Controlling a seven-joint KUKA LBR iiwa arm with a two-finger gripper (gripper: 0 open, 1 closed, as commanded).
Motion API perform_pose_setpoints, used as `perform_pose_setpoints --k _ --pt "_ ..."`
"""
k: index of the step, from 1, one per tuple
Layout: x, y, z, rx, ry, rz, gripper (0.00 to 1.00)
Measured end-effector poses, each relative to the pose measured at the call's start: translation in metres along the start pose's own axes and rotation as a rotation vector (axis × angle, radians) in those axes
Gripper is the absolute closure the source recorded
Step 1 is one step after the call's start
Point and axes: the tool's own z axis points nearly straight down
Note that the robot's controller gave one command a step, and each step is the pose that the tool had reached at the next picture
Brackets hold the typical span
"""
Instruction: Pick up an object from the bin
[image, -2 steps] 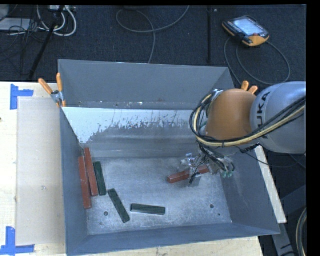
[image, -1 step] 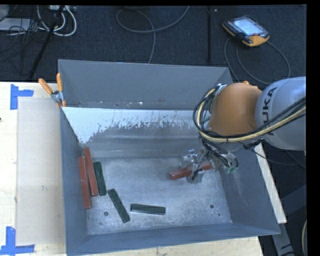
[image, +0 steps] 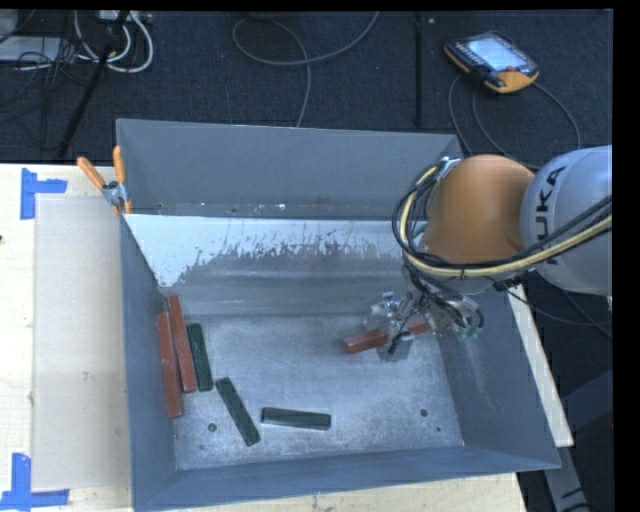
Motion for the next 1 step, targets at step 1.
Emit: perform_pose_setpoints --k 1 --pt "-0.0005 0.0002 -0.0213 0.001 -0.004 0.000 1.00"
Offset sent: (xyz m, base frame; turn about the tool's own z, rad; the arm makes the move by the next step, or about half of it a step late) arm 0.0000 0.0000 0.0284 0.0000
